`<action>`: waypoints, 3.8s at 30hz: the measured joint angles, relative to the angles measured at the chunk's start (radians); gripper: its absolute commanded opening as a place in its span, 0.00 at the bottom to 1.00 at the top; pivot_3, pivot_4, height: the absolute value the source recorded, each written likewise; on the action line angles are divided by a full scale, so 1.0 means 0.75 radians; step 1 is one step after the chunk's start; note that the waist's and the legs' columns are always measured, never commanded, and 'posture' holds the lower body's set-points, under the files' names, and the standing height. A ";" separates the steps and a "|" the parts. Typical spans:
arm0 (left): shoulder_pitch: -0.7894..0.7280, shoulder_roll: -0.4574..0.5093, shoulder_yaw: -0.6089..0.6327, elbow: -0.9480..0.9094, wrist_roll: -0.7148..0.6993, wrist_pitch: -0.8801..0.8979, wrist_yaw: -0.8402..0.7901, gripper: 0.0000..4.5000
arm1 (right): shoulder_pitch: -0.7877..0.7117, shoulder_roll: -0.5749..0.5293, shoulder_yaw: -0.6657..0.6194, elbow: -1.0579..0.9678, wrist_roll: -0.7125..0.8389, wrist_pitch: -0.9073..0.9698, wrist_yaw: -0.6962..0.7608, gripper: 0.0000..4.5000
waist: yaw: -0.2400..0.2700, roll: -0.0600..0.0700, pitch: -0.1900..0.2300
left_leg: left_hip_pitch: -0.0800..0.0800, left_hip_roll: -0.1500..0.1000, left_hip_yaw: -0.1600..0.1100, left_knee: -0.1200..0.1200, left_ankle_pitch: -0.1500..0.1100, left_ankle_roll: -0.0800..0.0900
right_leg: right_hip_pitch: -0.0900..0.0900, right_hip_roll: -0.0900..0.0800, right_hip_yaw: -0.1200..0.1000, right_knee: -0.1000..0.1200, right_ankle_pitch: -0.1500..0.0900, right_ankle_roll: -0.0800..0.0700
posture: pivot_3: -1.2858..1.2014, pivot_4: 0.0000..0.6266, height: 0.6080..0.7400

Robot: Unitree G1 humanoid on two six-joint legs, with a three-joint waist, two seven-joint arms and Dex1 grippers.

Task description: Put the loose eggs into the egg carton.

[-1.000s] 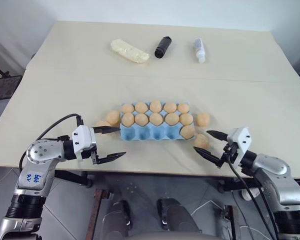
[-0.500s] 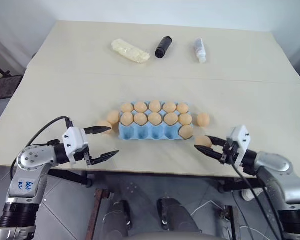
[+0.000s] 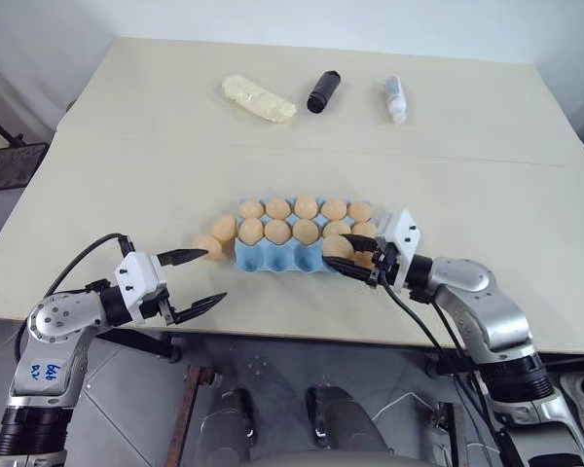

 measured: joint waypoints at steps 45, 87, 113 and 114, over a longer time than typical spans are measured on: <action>-0.066 -0.063 -0.055 -0.046 0.013 0.064 0.032 1.00 | -0.344 -0.107 -0.200 1.021 -0.221 -0.623 0.260 0.79 | -0.042 0.002 0.001 | 0.004 -0.001 0.000 0.004 0.005 0.001 | 0.003 0.001 0.002 0.007 0.001 0.002 | 0.52 0.24 1.00; 0.015 -0.053 0.087 0.006 -0.004 0.116 0.086 1.00 | -0.170 -0.024 -0.019 0.150 -0.026 -0.157 0.291 0.99 | -0.030 0.002 0.001 | 0.001 -0.001 -0.002 0.001 0.003 0.000 | 0.001 -0.001 -0.002 0.005 0.000 0.000 | 0.52 0.24 1.00; -0.154 -0.122 0.090 0.218 0.000 0.180 0.186 1.00 | 0.265 -0.226 -0.268 0.049 0.015 -0.336 0.320 0.99 | -0.005 0.001 0.001 | 0.002 0.000 -0.001 0.001 0.001 0.001 | 0.002 0.001 -0.001 0.000 0.002 -0.001 | 0.52 0.24 1.00; -0.191 -0.135 0.059 0.258 0.025 0.171 0.188 1.00 | 0.265 -0.226 -0.266 0.047 0.015 -0.336 0.318 0.99 | -0.003 0.001 0.001 | 0.002 0.000 -0.001 0.001 0.001 0.001 | 0.002 0.001 -0.001 0.000 0.002 -0.001 | 0.52 0.24 1.00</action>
